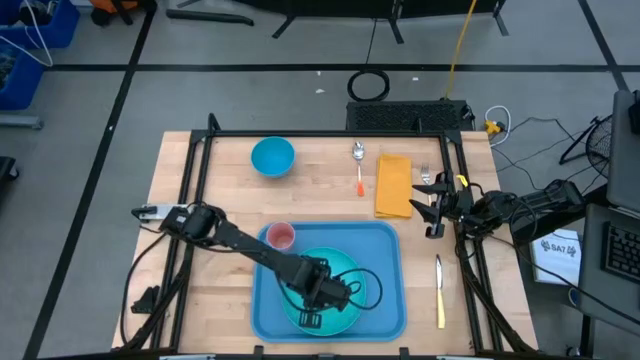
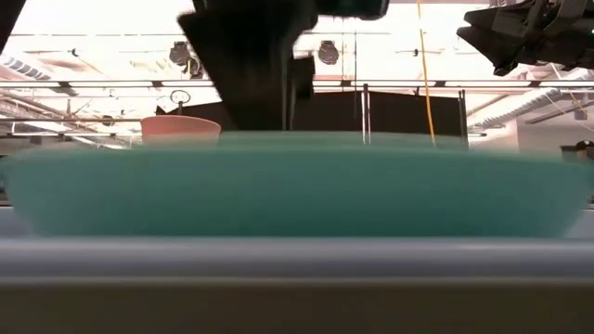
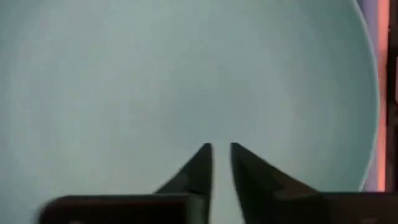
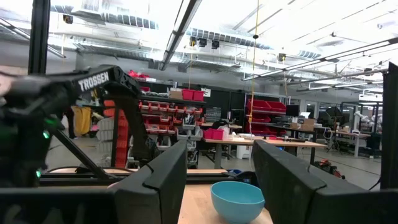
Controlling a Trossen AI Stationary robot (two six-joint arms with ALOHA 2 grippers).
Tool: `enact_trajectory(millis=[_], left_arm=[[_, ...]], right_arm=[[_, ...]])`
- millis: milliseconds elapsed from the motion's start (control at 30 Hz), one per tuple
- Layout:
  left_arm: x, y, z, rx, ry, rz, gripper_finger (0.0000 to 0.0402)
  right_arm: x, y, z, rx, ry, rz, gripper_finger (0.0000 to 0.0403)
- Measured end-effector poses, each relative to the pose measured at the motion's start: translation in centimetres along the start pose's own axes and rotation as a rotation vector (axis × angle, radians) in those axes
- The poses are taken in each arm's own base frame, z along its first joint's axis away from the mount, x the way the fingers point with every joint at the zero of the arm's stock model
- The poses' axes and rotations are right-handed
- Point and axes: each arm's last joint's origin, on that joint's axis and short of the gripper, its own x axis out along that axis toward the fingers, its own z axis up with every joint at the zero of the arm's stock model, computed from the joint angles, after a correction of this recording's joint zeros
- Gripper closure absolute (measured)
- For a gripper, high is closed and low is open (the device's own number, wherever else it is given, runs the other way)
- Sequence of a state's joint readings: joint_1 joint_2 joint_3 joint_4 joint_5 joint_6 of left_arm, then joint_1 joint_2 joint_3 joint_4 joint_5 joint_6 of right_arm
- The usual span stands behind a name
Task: Set up tray
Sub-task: Put the light blue plate on the blue tray to the bottom right of the pink cup
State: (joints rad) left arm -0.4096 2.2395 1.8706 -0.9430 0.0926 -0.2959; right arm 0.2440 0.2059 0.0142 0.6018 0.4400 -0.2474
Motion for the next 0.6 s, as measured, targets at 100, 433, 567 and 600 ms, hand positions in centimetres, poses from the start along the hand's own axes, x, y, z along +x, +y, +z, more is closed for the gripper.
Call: enact_trajectory(millis=[100, 433, 567, 600], left_arm=[[1.0, 1.0, -0.3, -0.010, 0.007, 0.004, 0.0393], [2.8, 1.0, -1.7, -0.053, 0.063, -0.055, 0.0399], [3.0, 0.4, -2.2, -0.070, 0.080, -0.068, 0.0400], [3.0, 0.1, -2.3, -0.069, 0.084, -0.072, 0.0400]], right_arm=[[0.0, 0.0, 0.0, 0.000, 0.000, 0.000, 0.0229], [0.0, 0.0, 0.0, 0.000, 0.000, 0.000, 0.0229], [0.0, 0.0, 0.0, 0.000, 0.000, 0.000, 0.0229], [0.0, 0.0, 0.0, 0.000, 0.000, 0.000, 0.0229]])
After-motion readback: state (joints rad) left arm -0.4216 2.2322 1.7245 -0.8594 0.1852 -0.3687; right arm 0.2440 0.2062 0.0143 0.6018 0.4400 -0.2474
